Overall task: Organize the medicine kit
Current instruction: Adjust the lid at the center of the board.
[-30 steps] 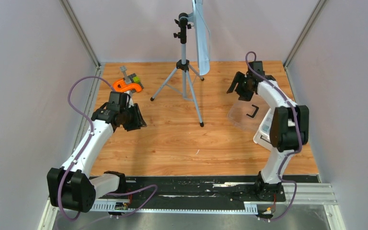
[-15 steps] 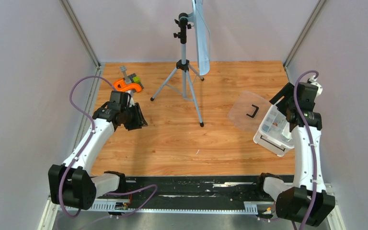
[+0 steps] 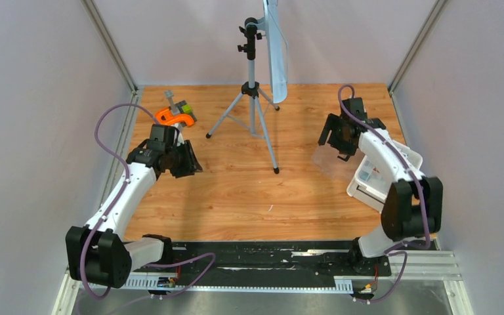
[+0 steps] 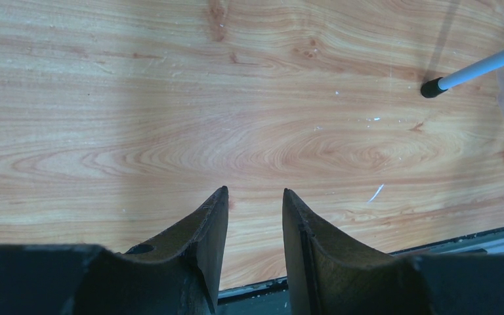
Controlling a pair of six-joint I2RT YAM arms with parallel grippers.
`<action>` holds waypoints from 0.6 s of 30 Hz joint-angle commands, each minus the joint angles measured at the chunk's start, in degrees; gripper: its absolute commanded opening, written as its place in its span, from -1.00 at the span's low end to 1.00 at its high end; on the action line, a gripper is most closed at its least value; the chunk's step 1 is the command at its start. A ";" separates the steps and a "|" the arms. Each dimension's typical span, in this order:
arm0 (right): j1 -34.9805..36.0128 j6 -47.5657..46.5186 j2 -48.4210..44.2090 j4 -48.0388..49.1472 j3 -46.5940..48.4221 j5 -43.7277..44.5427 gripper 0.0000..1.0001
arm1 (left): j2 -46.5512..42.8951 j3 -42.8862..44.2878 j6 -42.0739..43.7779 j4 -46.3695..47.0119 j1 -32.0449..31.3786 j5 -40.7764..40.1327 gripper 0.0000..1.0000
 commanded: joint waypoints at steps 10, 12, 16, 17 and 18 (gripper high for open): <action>-7.35 0.39 24.17 0.30 15.43 5.92 0.47 | -3.75 -0.91 0.15 -0.54 0.47 -1.14 -0.11; -7.40 0.09 25.72 0.15 15.73 6.09 0.48 | -3.68 -0.99 0.19 -0.58 0.44 -1.14 -0.11; -7.35 -0.33 27.60 0.03 15.44 6.93 0.49 | -3.59 -0.89 0.22 -0.56 0.47 -1.28 -0.11; -7.40 -0.31 27.96 0.03 15.25 6.88 0.49 | -3.51 -0.88 0.27 -0.54 0.47 -1.29 -0.11; -7.41 -0.24 28.43 0.11 15.18 6.57 0.49 | -3.44 -0.87 0.24 -0.50 0.47 -1.26 -0.11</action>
